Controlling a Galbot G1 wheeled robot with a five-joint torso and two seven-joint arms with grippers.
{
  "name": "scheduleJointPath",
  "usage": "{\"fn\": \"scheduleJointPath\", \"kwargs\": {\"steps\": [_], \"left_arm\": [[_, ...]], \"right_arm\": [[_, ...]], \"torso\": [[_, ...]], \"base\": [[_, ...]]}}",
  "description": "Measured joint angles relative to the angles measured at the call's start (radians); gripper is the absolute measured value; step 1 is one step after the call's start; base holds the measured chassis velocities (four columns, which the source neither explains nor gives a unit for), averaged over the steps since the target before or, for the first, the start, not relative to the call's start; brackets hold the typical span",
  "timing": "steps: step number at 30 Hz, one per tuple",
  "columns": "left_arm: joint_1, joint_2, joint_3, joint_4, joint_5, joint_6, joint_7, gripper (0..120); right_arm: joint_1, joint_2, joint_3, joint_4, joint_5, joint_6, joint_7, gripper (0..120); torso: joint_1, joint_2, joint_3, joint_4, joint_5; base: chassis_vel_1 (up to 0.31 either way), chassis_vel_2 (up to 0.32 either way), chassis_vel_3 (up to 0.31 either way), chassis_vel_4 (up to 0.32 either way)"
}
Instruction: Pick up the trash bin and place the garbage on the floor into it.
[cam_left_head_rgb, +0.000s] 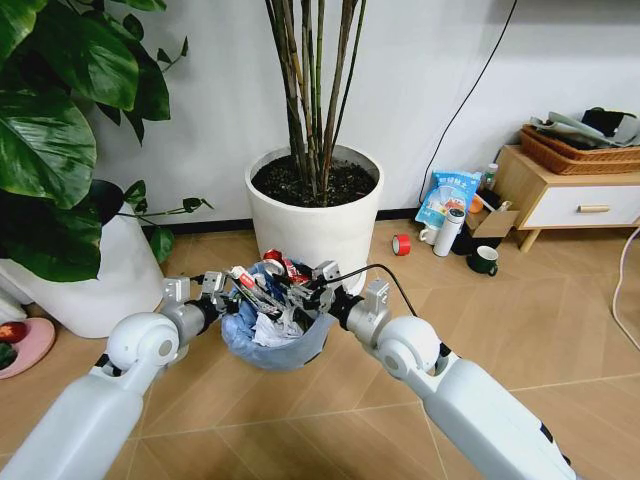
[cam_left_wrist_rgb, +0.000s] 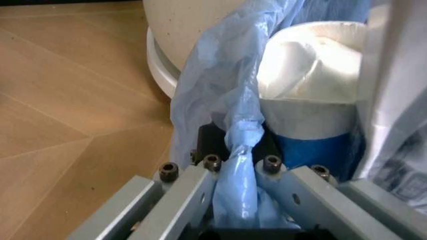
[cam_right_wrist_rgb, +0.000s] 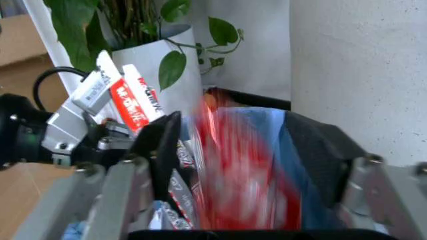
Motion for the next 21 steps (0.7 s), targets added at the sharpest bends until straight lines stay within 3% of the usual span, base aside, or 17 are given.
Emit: {"fn": "scheduleJointPath", "kwargs": {"steps": [5,7,10,21], "left_arm": [[0.003,0.0,-0.006,-0.006,0.0,0.0,0.0,0],[0.008,-0.001,-0.012,-0.009,0.0,0.0,0.0,0],[0.017,0.0,-0.022,-0.009,0.003,0.0,0.0,0],[0.074,-0.004,-0.117,0.025,0.063,-0.008,0.026,0]], "right_arm": [[0.013,0.006,-0.006,-0.014,-0.006,0.004,0.002,78],[0.019,0.018,-0.006,-0.023,-0.014,0.011,0.015,91],[0.017,0.022,0.008,-0.024,-0.015,0.013,0.034,98],[-0.088,-0.056,0.162,-0.029,-0.041,0.012,0.048,100]], "torso": [[0.0,0.0,0.0,0.0,0.0],[0.0,0.0,0.0,-0.0001,0.0],[0.0,0.0,0.0,0.0,0.0],[0.0,0.0,0.0,-0.0001,0.0001]], "base": [[0.0,0.0,0.0,0.0],[0.0,0.0,0.0,0.0],[0.0,0.0,0.0,0.0],[0.0,0.0,0.0,0.0]]}}
